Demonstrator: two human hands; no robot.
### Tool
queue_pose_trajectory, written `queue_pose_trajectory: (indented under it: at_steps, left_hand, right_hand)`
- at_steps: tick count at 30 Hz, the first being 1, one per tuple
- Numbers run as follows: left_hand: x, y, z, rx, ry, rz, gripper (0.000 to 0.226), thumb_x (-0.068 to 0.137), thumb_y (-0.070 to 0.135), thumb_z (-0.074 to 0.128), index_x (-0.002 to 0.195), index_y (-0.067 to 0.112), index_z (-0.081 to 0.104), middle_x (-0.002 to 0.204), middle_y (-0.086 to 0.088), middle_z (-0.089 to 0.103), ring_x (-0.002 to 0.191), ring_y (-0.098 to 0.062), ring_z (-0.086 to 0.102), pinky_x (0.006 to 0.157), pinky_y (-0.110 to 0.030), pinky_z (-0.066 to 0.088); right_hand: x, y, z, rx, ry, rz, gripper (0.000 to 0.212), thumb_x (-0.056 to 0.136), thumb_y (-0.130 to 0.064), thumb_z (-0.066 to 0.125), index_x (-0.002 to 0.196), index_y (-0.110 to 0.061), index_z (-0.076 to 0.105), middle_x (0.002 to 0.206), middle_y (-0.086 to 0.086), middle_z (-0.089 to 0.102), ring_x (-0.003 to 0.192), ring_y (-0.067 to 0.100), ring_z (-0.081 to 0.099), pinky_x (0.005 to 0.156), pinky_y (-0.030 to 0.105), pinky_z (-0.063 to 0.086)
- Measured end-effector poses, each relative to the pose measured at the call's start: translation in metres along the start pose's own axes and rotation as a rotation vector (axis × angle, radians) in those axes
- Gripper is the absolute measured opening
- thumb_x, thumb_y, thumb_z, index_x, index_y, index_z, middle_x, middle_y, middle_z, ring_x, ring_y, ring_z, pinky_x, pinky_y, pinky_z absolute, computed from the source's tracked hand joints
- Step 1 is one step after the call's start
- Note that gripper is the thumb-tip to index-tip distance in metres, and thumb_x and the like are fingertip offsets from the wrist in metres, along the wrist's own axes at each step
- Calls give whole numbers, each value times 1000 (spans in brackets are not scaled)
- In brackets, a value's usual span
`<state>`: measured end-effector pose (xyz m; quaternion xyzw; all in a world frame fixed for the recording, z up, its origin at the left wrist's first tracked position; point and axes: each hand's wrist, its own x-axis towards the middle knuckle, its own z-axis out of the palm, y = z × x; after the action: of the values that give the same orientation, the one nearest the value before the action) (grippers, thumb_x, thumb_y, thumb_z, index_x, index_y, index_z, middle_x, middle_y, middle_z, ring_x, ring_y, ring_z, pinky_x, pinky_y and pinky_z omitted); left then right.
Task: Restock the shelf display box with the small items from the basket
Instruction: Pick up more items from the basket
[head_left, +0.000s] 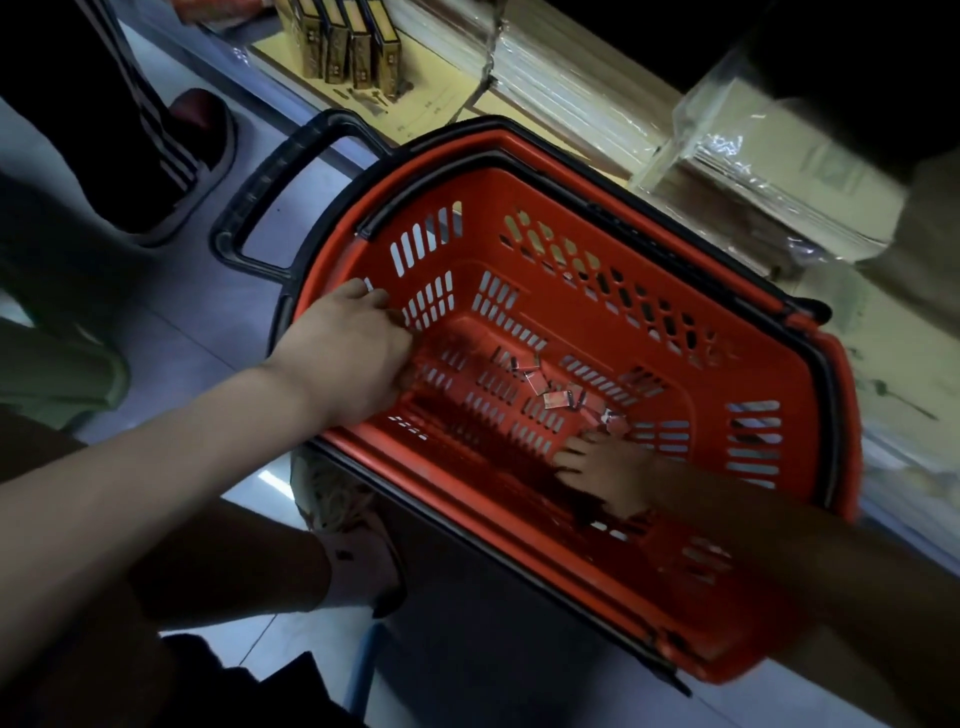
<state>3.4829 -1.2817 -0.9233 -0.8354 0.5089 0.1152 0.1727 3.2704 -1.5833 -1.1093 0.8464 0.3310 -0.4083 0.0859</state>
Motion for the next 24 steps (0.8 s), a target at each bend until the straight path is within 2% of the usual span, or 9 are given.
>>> queue_pose_trajectory:
  at_steps: [3,6,10,15,18,21,24]
  left_hand:
    - [1,5,0,-7,40,28,41,98,54,43,103,23,69,98,3,70,106,-22,57,101,-35,35]
    - [1,7,-2,-14,11,8,41,98,53,42,104,23,69,100,3,70,107,-23,56,101,-36,35]
    - [1,11,-5,-19,-21,-6,43,99,54,41,105,22,69,102,2,71,111,-23,56,104,-36,36]
    - [1,19,-4,10,-27,-17,45,99,57,39,104,24,70,99,1,71,110,-24,56,103,-37,36]
    - [2,24,-2,-1,-21,-30,46,99,57,40,107,24,70,100,1,71,109,-24,56,103,-37,36]
    - [2,27,-2,-6,-8,-32,48,98,59,39,107,24,70,100,1,71,108,-23,56,102,-37,36]
    - [1,31,-4,-14,-27,-39,46,99,59,40,104,23,69,99,0,70,108,-24,56,104,-37,36]
  right_hand:
    - [-2,0,-10,-7,-99,104,78,82,-40,68,151,-25,38,158,9,30,139,39,32,109,59,35]
    - [4,-11,-11,-32,-153,197,69,90,-27,64,153,-28,36,163,8,20,144,47,22,108,62,37]
    - [5,-13,-7,4,-105,253,55,94,-14,55,146,-27,47,160,6,23,142,48,24,93,55,51]
    - [5,-10,10,31,-46,370,51,93,-25,62,141,-36,49,160,3,24,143,46,24,103,60,42]
    - [2,-9,20,33,-27,504,43,87,-29,72,128,-38,63,164,4,28,143,46,25,100,58,45]
    - [0,0,28,79,-39,463,43,93,-25,66,134,-35,59,170,11,5,151,45,14,112,62,34]
    - [-1,4,17,50,-91,424,36,95,-18,60,129,-27,64,169,8,9,150,46,14,109,57,41]
